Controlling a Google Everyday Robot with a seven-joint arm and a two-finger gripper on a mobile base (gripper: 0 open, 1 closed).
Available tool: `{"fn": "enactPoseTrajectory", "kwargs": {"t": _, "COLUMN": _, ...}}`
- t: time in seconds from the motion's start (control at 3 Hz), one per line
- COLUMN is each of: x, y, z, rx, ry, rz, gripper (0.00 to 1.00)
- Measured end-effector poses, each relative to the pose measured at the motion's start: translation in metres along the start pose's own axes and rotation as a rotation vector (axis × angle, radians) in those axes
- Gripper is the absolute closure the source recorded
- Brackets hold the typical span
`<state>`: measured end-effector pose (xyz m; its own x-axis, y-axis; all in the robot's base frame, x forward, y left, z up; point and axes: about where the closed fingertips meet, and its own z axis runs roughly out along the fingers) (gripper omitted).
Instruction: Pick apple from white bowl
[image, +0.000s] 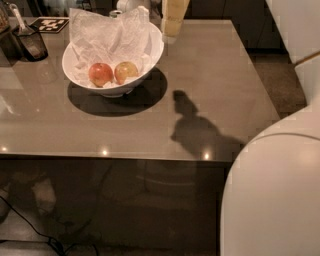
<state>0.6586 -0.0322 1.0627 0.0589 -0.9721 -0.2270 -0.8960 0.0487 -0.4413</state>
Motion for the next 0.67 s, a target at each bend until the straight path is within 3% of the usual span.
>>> {"fn": "enactPoseTrajectory", "kwargs": {"t": 0.33, "x": -0.015, "y": -0.011, "z": 0.013, "rx": 0.012, "ry": -0.027, "rz": -0.031, "gripper": 0.00}}
{"fn": "enactPoseTrajectory", "kwargs": {"t": 0.67, "x": -0.038, "y": -0.026, "z": 0.040, "rx": -0.008, "ry": -0.029, "rz": -0.075, "gripper": 0.00}}
